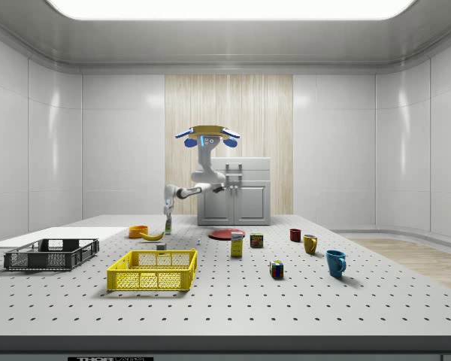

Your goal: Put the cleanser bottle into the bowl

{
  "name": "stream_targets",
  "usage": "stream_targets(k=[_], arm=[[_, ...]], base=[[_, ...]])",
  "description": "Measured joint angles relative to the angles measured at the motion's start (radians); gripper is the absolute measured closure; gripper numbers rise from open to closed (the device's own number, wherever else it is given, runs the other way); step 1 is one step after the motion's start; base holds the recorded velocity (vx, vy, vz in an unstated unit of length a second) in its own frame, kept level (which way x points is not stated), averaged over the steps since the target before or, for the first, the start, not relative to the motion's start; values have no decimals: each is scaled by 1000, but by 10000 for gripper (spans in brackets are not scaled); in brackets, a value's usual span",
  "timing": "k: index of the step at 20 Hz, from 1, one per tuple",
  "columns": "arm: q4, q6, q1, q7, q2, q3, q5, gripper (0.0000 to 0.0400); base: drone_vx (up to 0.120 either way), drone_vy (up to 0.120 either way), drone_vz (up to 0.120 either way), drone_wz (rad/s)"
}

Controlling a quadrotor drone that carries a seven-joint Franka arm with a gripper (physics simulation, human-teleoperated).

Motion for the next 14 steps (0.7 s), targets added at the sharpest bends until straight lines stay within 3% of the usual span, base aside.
stream_targets(k=[2, 8, 9, 14], arm=[[-13, -12, 7, -1, -4, 26, 24, 246], [-36, -36, 20, -1, -11, 82, 76, 246], [-38, -37, 21, -1, -12, 88, 81, 246], [-43, -41, 23, 0, -16, 102, 96, 246]], base=[[100, 0, 0, 0], [120, 120, 0, 0], [120, 0, 0, 0], [120, 0, 112, 0]])
